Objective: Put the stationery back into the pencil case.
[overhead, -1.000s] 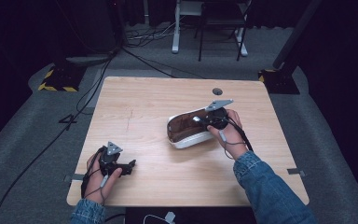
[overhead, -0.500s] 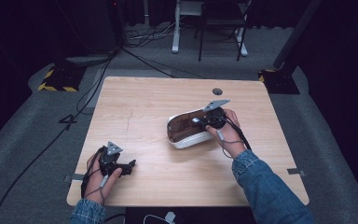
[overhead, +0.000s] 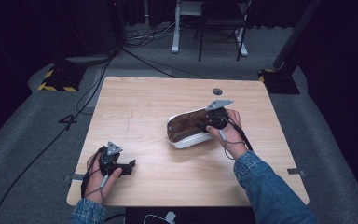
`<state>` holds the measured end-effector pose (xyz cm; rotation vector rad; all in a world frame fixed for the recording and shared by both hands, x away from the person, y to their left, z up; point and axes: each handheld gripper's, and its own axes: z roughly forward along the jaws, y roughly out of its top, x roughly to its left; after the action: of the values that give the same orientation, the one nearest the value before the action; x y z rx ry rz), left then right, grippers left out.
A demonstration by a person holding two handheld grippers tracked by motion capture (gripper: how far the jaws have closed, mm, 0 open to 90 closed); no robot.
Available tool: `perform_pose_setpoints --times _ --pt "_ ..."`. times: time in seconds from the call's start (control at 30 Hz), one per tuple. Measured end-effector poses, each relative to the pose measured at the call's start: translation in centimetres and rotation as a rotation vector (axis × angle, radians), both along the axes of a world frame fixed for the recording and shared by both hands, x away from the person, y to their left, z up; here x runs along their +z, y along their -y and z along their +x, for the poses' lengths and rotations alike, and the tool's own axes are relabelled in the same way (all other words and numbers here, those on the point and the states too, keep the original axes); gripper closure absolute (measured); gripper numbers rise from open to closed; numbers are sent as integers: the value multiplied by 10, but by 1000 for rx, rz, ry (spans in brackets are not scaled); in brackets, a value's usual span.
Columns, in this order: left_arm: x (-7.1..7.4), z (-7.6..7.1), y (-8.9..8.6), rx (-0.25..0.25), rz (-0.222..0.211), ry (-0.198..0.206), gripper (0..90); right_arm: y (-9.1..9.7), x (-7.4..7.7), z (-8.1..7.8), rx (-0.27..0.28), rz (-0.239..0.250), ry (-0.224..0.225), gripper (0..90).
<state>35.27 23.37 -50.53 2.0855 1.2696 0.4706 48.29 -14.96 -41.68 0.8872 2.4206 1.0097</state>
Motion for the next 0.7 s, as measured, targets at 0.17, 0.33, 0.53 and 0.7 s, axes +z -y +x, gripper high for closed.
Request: perform_pose_setpoints --times 0.17,0.33,0.53,0.7 --pt "0 0 0 1 -3 0 99 7 8 -7 2 27 17 434" --pt "0 0 0 1 -3 0 100 21 17 -16 -9 66 28 420" --pt "0 -1 0 2 -1 -2 100 38 30 -33 -9 121 52 404" --pt "0 -2 -1 3 1 1 100 50 35 -50 4 152 56 390"
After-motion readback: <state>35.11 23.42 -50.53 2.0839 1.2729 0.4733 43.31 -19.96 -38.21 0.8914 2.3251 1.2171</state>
